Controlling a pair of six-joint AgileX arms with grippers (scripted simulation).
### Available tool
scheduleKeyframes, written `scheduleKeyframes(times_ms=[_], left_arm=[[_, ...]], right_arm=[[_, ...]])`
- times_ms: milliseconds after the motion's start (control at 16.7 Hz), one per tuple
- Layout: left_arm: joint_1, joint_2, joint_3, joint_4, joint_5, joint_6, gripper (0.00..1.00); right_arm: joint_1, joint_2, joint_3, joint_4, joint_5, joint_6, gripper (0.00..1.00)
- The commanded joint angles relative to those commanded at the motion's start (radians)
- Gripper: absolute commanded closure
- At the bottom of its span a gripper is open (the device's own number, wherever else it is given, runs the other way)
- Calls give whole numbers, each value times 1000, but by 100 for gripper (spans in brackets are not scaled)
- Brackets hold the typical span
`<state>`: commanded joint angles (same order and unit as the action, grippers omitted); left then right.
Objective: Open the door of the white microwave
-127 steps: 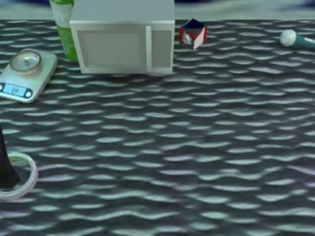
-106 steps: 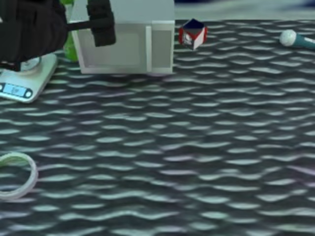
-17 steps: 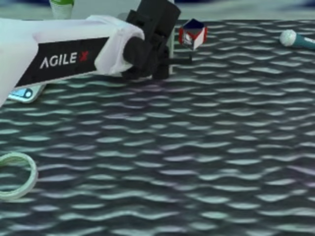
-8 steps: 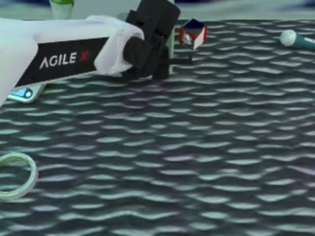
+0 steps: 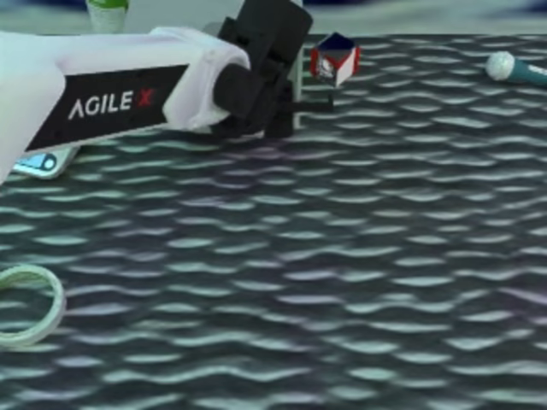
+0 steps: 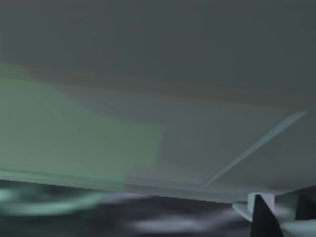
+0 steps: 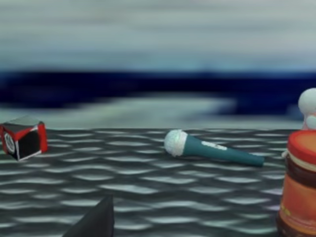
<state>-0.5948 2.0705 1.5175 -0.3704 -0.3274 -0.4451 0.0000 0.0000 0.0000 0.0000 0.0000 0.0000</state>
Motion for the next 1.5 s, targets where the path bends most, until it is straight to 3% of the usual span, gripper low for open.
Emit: scheduleKeyframes(times_ms=[1500], left_arm=[[9,-45,-71,43,42,58,100]], right_arm=[[0,0,0,0,0,0,0]])
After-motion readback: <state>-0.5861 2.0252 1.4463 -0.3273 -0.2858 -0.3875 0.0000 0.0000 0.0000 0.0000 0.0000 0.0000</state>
